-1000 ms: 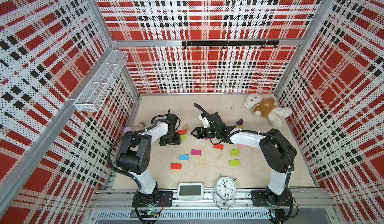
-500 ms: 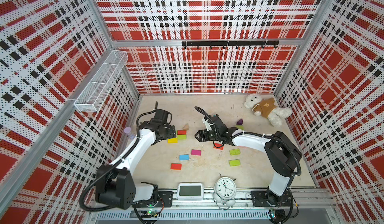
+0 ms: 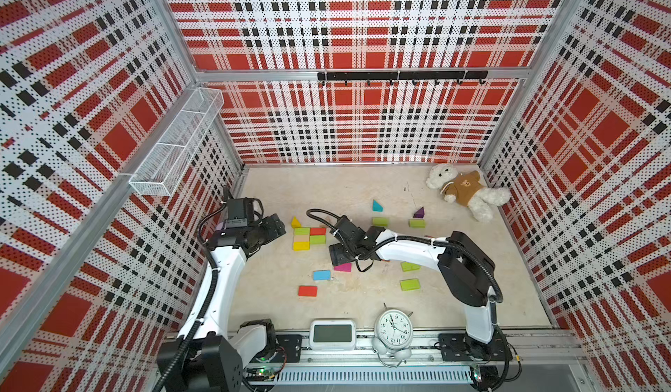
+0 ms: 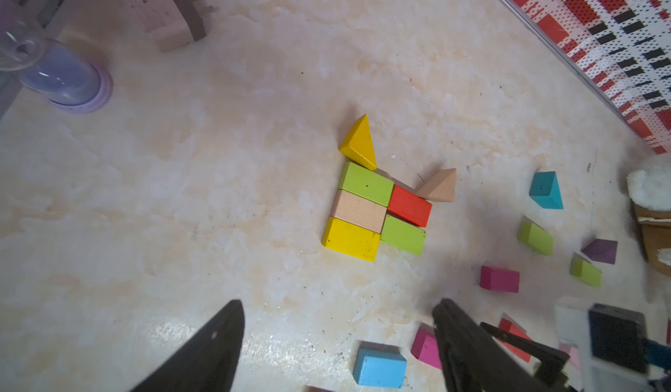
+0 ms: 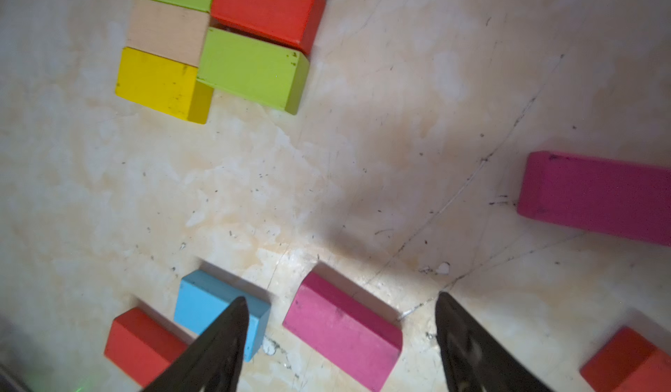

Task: Assemble a carrot with building blocks
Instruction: Pick up the building block from the center of the board.

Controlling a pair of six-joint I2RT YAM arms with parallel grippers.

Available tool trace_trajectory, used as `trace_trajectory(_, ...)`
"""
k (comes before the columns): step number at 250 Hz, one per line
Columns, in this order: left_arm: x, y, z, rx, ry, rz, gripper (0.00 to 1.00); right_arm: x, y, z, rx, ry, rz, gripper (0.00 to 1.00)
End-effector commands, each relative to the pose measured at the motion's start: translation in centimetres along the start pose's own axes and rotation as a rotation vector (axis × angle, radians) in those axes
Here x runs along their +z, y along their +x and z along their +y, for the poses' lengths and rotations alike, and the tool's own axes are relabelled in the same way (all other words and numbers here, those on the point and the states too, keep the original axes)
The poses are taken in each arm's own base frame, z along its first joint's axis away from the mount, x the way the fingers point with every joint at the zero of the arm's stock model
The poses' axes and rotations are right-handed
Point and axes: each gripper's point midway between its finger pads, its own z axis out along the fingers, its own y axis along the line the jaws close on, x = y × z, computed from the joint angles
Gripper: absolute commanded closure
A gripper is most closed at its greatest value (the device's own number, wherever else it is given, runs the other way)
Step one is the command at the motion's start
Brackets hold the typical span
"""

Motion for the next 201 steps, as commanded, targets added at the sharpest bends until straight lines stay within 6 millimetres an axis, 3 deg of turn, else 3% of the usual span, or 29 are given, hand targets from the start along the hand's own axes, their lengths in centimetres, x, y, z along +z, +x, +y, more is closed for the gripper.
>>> trace_trajectory(1,0.2,0.0,-1.1,0.008,0.077,0.004,0.16,0.3,1.2,-1.6,0.035,0.117,0.043,0.18)
trace_trajectory(93,-1.0,-0.3,-1.4,0.015,0.139,-0.007,0.15,1.7,3.5,-1.0,0.110,0.167,0.119,0.17)
trace_trajectory(177,-1.3,-0.2,-1.4,0.012,0.191,0.006,0.15,2.1,3.4,0.1,0.148,0.164,0.113,0.19)
trace_trajectory(201,-1.4,-0.3,-1.3,0.007,0.202,0.006,0.15,2.2,3.6,0.2,0.148,0.177,0.118,0.25)
